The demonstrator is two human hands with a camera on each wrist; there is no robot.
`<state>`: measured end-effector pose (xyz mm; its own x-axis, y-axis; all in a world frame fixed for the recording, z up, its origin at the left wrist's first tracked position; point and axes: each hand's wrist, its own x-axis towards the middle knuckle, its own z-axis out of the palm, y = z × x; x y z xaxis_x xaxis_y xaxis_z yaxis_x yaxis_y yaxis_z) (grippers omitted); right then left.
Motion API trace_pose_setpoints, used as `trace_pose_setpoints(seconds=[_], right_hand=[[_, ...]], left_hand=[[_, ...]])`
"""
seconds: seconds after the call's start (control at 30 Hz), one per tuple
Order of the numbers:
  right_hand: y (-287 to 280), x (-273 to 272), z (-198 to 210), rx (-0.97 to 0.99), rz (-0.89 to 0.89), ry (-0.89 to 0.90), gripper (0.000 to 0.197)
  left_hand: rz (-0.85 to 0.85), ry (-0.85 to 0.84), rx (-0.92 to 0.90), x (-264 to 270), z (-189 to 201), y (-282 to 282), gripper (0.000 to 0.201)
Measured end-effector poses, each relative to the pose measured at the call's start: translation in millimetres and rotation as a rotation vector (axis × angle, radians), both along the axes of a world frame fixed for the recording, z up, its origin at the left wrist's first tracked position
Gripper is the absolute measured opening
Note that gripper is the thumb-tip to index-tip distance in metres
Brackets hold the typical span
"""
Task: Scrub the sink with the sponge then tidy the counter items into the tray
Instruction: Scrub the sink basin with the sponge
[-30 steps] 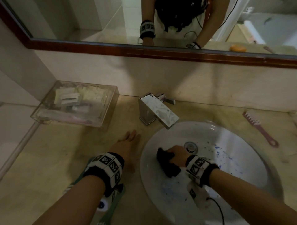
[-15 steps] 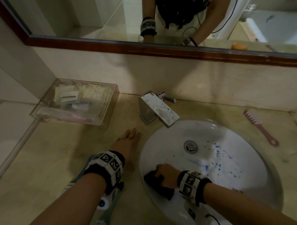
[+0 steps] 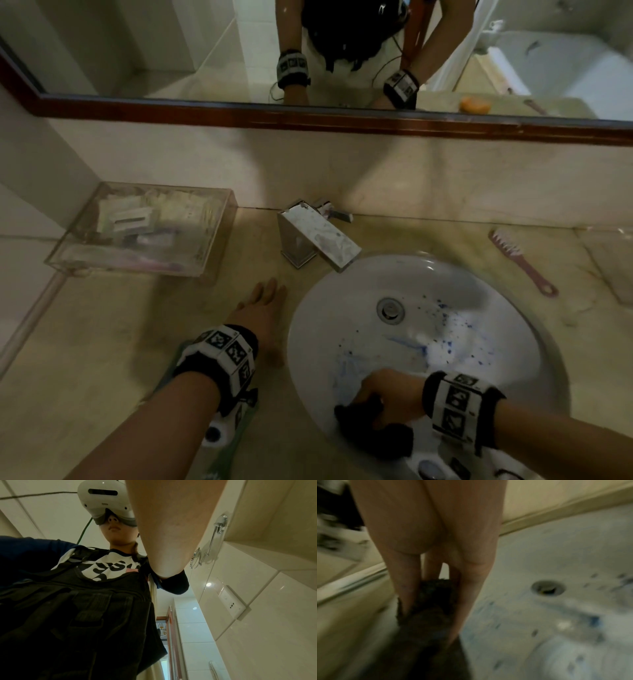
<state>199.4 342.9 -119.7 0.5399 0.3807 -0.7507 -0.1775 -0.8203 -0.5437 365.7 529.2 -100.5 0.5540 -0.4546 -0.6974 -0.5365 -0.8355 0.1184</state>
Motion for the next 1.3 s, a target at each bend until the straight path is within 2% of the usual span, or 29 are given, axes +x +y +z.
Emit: trace_pose_setpoints(seconds=[0.1,0.2,0.27,0.4,0.53,0.6,0.67,0.73,0.8,0.83,0.97,1.17,1.3], right_hand=[[18.2,-8.6,-5.7,0.039,0.068,0.018,0.034],[24.6,-0.1,-15.4,-0.013,0.076,0.006,0.023],[26.1,7.6,-24.5,-0.092,0.089,0.011,0.028],[24.3,24.9,-37.2,-0.222,-0.056,0.037,0.036],[22.0,31.3,-25.2,-0.221,-0.074,0.002,0.025],[27.0,26.3,-16.4,-0.161,-0.080,-0.025,0.026],[37.2,19.2,-8.7,-0.119,-0.026,-0.019,0.031],[46.7,16.5,-11.4,-0.131,0.034,-0.018,0.028],[50.1,23.4,-22.5,-0.156,-0.018,-0.035,0.015],[50.3,28.1,-30.8,-0.179,-0.081,-0.050,0.016],[47.6,51.3,-53.7,-0.285,-0.212,-0.070,0.048],[24.7,71.1,-48.7,-0.297,-0.479,-0.168,0.053],[13.2,72.9,-23.0,-0.260,-0.470,-0.131,0.041]], left_hand=[[0.010,-0.009,-0.012,-0.7,-3.4,0.2,0.132],[0.014,-0.016,-0.013,0.2,-4.8,0.6,0.133],[0.012,-0.020,-0.021,0.8,-6.5,0.8,0.133],[0.014,-0.017,-0.023,0.3,-6.1,1.3,0.133],[0.010,-0.015,-0.029,-0.7,-2.0,0.9,0.131],[0.013,-0.009,-0.023,-0.1,-2.1,0.2,0.132],[0.012,-0.008,-0.021,0.2,-2.6,-0.2,0.133],[0.013,-0.013,-0.022,-0.1,-3.1,-1.2,0.134],[0.011,-0.023,-0.019,-0.9,-2.8,-1.7,0.133],[0.010,-0.029,-0.019,-1.4,-2.7,-2.0,0.133],[0.002,-0.030,-0.022,-0.9,-4.3,0.0,0.134],[0.013,-0.010,-0.057,-1.3,-0.4,3.5,0.132],[0.009,-0.007,-0.062,-1.6,1.6,3.1,0.131]])
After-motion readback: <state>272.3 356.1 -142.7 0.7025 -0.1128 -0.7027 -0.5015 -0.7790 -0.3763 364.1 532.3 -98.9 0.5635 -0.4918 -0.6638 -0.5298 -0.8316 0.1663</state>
